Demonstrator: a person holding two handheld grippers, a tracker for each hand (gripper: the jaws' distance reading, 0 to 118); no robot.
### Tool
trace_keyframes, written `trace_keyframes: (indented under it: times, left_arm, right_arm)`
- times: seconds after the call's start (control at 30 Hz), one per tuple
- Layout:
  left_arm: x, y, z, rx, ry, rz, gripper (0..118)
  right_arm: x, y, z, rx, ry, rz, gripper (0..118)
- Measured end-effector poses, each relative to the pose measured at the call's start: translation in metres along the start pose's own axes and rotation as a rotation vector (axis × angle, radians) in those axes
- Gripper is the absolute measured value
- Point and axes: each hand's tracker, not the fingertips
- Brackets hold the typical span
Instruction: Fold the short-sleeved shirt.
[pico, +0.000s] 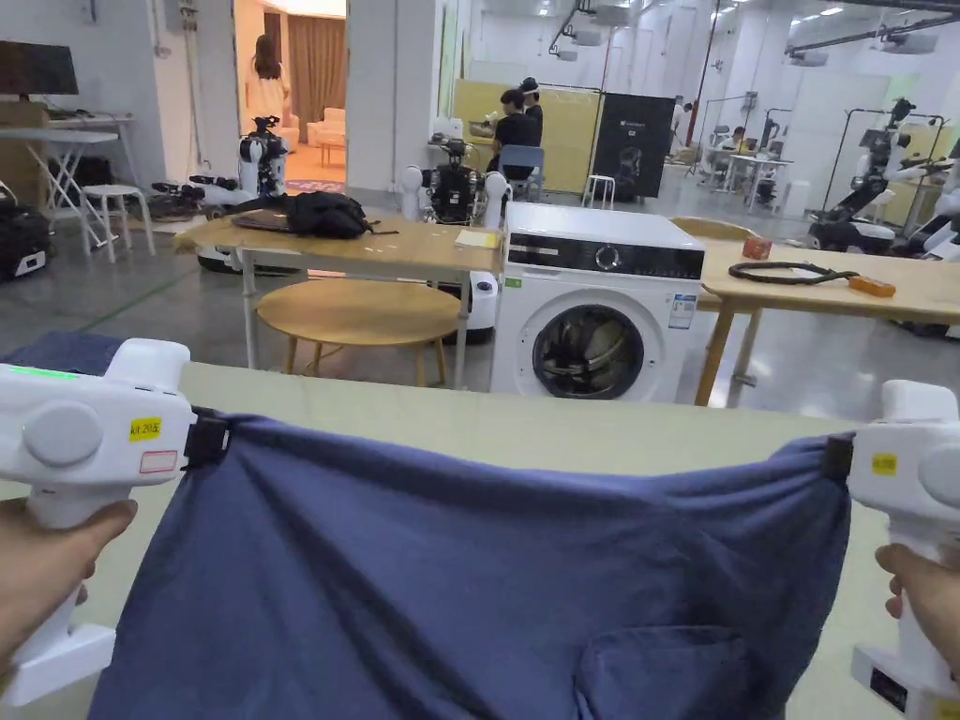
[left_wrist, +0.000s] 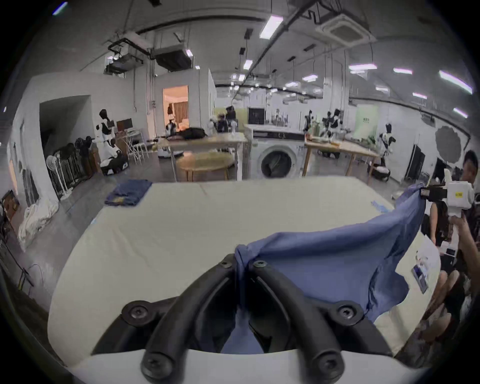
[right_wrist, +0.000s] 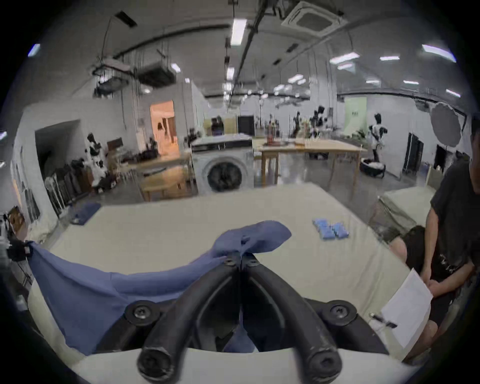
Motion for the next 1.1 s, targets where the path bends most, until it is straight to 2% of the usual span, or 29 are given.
trace_keyframes:
  times: [0.2, 0.53, 0.8, 1.1]
  left_arm:
    - [0.000, 0.060, 0.034, 0.083, 0.005, 0.013, 0]
    - [-0.003, 0.147, 0.044, 0.161, 0.043, 0.046, 0]
    - [-0.014, 0.216, 0.037, 0.212, 0.082, 0.065, 0]
    - [-0.015, 0.279, 0.027, 0.264, 0.096, 0.051, 0]
  right_arm:
    - [-0.014, 0.078, 0.029, 0.110, 0.019, 0.009, 0]
    - [-0.054, 0.143, 0.031, 0.271, -0.057, 0.128, 0]
    - [-0.065, 0.204, 0.011, 0.337, -0.107, 0.157, 0]
    - [-0.070, 0.280, 0.007, 0.408, -0.141, 0.136, 0]
